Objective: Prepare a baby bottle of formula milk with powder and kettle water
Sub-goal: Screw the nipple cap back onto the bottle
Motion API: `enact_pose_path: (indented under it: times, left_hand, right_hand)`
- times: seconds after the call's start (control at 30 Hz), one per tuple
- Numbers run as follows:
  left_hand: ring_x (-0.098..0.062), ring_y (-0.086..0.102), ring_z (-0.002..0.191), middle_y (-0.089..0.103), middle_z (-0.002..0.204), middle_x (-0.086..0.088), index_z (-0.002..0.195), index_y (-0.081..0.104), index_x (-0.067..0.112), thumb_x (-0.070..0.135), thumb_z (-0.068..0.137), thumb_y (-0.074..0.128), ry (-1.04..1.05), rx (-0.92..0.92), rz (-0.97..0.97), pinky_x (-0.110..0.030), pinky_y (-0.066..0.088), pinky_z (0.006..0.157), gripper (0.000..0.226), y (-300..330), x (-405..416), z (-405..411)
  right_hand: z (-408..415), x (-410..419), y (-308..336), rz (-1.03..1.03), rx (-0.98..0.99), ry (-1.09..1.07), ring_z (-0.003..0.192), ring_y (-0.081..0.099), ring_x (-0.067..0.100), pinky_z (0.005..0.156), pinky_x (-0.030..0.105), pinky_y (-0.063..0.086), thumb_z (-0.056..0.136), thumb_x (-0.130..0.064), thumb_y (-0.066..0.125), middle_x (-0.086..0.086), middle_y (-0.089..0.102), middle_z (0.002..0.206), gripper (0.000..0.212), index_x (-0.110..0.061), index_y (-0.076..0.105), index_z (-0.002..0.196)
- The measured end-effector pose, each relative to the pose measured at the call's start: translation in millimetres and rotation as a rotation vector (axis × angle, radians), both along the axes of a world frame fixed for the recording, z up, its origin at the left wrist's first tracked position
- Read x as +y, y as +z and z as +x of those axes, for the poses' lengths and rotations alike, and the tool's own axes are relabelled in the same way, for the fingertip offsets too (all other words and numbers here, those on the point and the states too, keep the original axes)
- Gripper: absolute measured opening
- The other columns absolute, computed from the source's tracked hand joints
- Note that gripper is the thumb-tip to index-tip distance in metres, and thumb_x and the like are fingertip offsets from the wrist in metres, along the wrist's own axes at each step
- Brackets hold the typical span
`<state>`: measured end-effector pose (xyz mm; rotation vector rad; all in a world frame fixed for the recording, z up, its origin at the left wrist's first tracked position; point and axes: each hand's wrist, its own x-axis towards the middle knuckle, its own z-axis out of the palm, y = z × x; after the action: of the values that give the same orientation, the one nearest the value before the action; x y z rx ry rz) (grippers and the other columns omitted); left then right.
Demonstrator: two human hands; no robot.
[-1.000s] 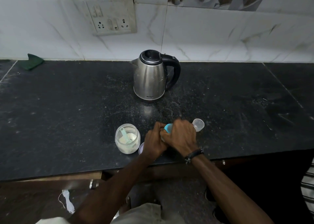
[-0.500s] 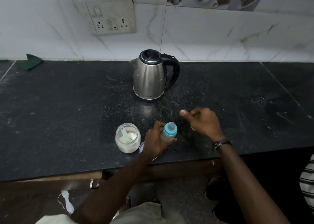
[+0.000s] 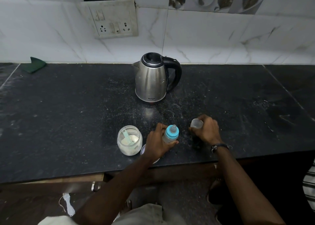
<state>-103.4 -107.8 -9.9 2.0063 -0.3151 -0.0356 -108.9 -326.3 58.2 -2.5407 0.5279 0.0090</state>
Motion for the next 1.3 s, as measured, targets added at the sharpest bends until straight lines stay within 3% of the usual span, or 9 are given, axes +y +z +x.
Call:
enact_pose_path:
  times: [0.13,0.2,0.33,0.43,0.63,0.77,0.93,1.17,1.3]
  left_hand:
    - [-0.003,0.07,0.092,0.076,0.1,0.009,0.109,0.052,0.023,0.046,0.063,0.09,-0.009,-0.003,0.008,-0.036,0.057,0.08,0.063,-2,0,1]
    - [-0.002,0.07,0.092,0.076,0.1,0.009,0.108,0.052,0.025,0.046,0.063,0.09,-0.007,-0.005,0.013,-0.032,0.057,0.079,0.062,-2,0,2]
    - [0.0,0.069,0.091,0.075,0.1,0.01,0.107,0.051,0.027,0.047,0.062,0.089,0.0,0.002,0.024,-0.025,0.055,0.077,0.062,-1,0,1]
    - [0.001,0.069,0.089,0.075,0.097,0.012,0.106,0.05,0.03,0.05,0.062,0.088,0.003,0.017,0.026,-0.022,0.054,0.074,0.061,0,-1,1]
    - [0.002,0.066,0.084,0.074,0.092,0.013,0.102,0.045,0.036,0.052,0.062,0.087,0.006,0.024,0.037,-0.007,0.044,0.067,0.06,3,0,-1]
    - [-0.008,0.07,0.082,0.075,0.091,0.006,0.104,0.05,0.024,0.048,0.064,0.089,0.011,0.019,0.047,-0.025,0.049,0.066,0.061,6,0,-1]
    - [-0.019,0.072,0.095,0.075,0.104,0.001,0.115,0.054,0.014,0.045,0.065,0.088,0.011,0.076,-0.005,-0.045,0.056,0.081,0.069,12,-1,-4]
    - [-0.025,0.073,0.095,0.076,0.103,-0.004,0.116,0.054,0.007,0.051,0.062,0.08,0.006,0.073,0.0,-0.047,0.055,0.08,0.075,22,-1,-6]
    - [-0.024,0.073,0.095,0.077,0.101,-0.002,0.116,0.054,0.01,0.052,0.061,0.08,0.016,0.097,0.01,-0.047,0.055,0.079,0.073,21,0,-5]
  right_hand:
    - [6,1,14,0.066,-0.01,0.166,0.117,0.06,0.027,0.096,0.04,0.052,0.075,-0.023,0.085,0.012,0.065,0.125,0.058,-0.014,0.063,0.128]
    - [8,5,23,0.097,-0.003,0.183,0.114,0.06,0.024,0.092,0.037,0.053,0.077,-0.025,0.083,0.007,0.062,0.126,0.069,-0.019,0.052,0.139]
    - [7,15,48,0.231,-0.107,0.135,0.087,0.065,0.009,0.067,0.021,0.049,0.071,-0.029,0.087,-0.004,0.067,0.101,0.063,-0.016,0.055,0.124]
    - [3,23,71,0.283,-0.193,0.253,0.092,0.069,0.011,0.074,0.027,0.058,0.072,-0.02,0.086,-0.002,0.072,0.103,0.046,-0.015,0.065,0.112]
    - [-2,39,97,0.144,-0.188,0.632,0.1,0.063,0.013,0.082,0.025,0.056,0.076,-0.012,0.084,0.001,0.062,0.111,0.055,-0.021,0.066,0.128]
    - [2,52,93,-0.143,0.017,0.764,0.108,0.056,0.017,0.092,0.037,0.049,0.081,-0.019,0.079,-0.001,0.058,0.113,0.06,-0.029,0.059,0.136]
    - [1,63,86,-0.218,0.129,0.791,0.109,0.055,0.019,0.09,0.039,0.049,0.079,-0.02,0.073,-0.002,0.058,0.114,0.056,-0.037,0.059,0.131]
    - [4,73,77,-0.264,0.113,0.821,0.089,0.049,0.014,0.067,0.025,0.03,0.074,-0.019,0.073,-0.008,0.045,0.095,0.046,-0.035,0.064,0.116]
    - [3,77,75,-0.319,0.098,0.822,0.091,0.058,0.023,0.07,0.03,0.04,0.073,-0.019,0.076,0.001,0.053,0.102,0.044,-0.03,0.066,0.114]
